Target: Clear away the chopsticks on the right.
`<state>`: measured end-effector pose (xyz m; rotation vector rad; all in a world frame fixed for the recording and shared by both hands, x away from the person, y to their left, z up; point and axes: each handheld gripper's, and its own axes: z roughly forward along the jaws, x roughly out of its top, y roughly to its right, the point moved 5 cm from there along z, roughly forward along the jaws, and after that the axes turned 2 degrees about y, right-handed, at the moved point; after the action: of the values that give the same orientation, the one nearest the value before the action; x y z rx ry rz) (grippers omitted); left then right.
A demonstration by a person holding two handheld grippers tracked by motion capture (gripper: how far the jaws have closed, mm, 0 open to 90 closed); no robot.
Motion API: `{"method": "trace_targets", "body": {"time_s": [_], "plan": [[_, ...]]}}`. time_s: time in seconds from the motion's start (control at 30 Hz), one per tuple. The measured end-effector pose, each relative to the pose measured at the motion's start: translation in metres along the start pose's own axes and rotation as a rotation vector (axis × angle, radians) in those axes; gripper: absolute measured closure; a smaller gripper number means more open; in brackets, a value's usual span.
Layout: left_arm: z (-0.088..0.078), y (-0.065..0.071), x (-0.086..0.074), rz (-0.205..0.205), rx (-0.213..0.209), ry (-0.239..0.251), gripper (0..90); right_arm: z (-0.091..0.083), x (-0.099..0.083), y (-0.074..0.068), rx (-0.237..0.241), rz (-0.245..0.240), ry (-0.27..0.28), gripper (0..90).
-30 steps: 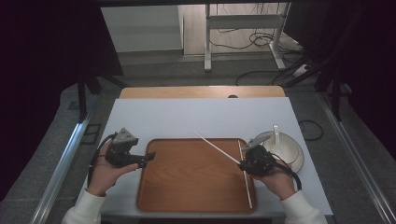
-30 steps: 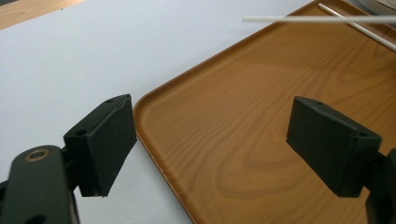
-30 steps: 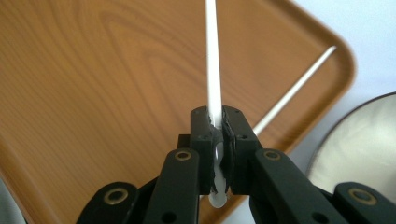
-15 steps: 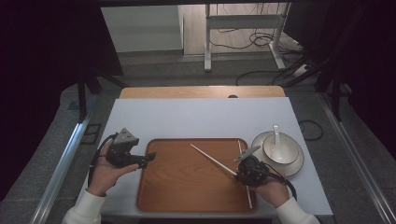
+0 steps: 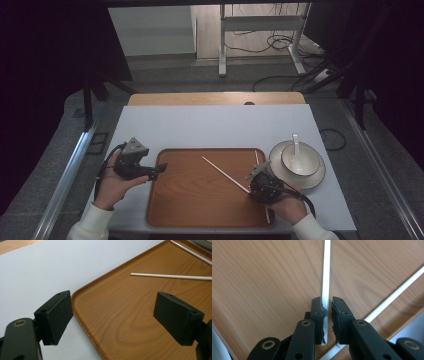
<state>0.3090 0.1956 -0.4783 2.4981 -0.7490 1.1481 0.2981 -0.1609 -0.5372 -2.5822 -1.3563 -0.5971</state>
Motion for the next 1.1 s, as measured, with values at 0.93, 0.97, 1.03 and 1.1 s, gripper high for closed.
{"method": "trace_targets", "body": {"time_s": [0.93,0.97,1.03,1.1], "plan": [[0.001,0.001,0.001,0.002,0.001,0.004,15.6,0.037,0.093,-0.014,0.059,-0.031,0.185,90.0],[0.001,0.001,0.001,0.002,0.001,0.003,15.6,0.041,0.097,-0.012,0.055,-0.023,0.182,90.0],[0.0,0.001,0.001,0.001,0.003,0.004,15.6,0.047,0.101,-0.009,0.038,-0.02,0.17,90.0],[0.0,0.0,0.001,-0.004,0.006,0.006,15.6,0.051,0.101,-0.005,0.033,-0.012,0.159,90.0]]}}
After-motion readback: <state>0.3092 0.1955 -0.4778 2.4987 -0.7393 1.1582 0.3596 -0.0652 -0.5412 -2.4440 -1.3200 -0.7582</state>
